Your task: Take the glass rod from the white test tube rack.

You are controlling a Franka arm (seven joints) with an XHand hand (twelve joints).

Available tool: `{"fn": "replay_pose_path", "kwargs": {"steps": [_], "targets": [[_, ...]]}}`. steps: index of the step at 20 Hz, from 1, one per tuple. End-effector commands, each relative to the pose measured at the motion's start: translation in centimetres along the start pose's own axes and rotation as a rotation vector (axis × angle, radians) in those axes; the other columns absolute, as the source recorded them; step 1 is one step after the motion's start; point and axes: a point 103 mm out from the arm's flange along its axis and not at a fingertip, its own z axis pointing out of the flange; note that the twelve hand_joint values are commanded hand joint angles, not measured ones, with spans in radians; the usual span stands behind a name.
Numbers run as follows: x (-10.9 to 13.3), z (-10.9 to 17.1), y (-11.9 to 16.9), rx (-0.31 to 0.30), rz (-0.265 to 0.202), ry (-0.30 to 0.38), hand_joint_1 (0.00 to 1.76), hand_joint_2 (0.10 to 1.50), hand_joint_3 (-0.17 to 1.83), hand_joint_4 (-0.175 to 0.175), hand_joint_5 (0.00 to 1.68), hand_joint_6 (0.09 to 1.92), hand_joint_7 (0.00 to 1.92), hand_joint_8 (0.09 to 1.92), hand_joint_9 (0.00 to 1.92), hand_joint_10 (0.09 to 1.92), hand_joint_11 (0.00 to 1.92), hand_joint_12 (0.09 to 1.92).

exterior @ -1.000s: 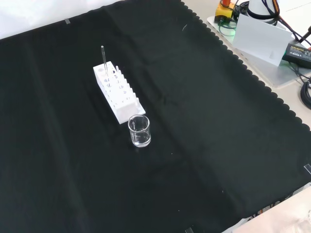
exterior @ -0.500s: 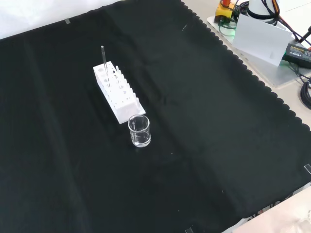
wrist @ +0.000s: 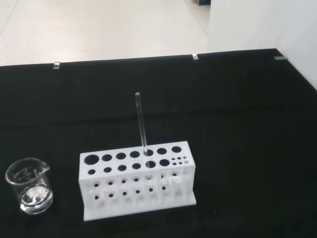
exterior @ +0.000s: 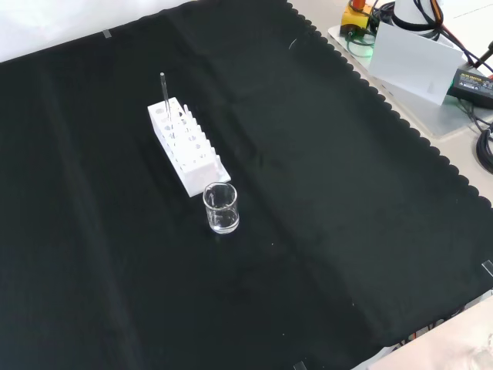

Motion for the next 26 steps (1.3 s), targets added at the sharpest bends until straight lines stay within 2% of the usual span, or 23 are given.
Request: {"fn": "replay_pose_path", "kwargs": {"steps": [1,7,16,26], "targets": [[-1.1,-0.3,2.2,0.014,0.0,0.002,0.61,1.22,-0.17,-0.137,0.23,0.09,0.18,0.8,0.4,0.8,0.4,1.36],[-1.6,0.0,5.3,0.016,-0.017,-0.006,0.61,1.22,-0.17,-0.137,0.24,0.09,0.2,0.81,0.41,0.79,0.4,1.36],[-1.1,1.3,9.5,0.032,-0.083,-0.006,0.62,1.21,-0.17,-0.138,0.28,0.09,0.3,0.81,0.48,0.78,0.43,1.35],[-0.3,4.5,14.1,0.089,-0.132,0.004,0.62,1.2,-0.17,-0.135,0.29,0.09,0.34,0.8,0.53,0.76,0.45,1.34]]}}
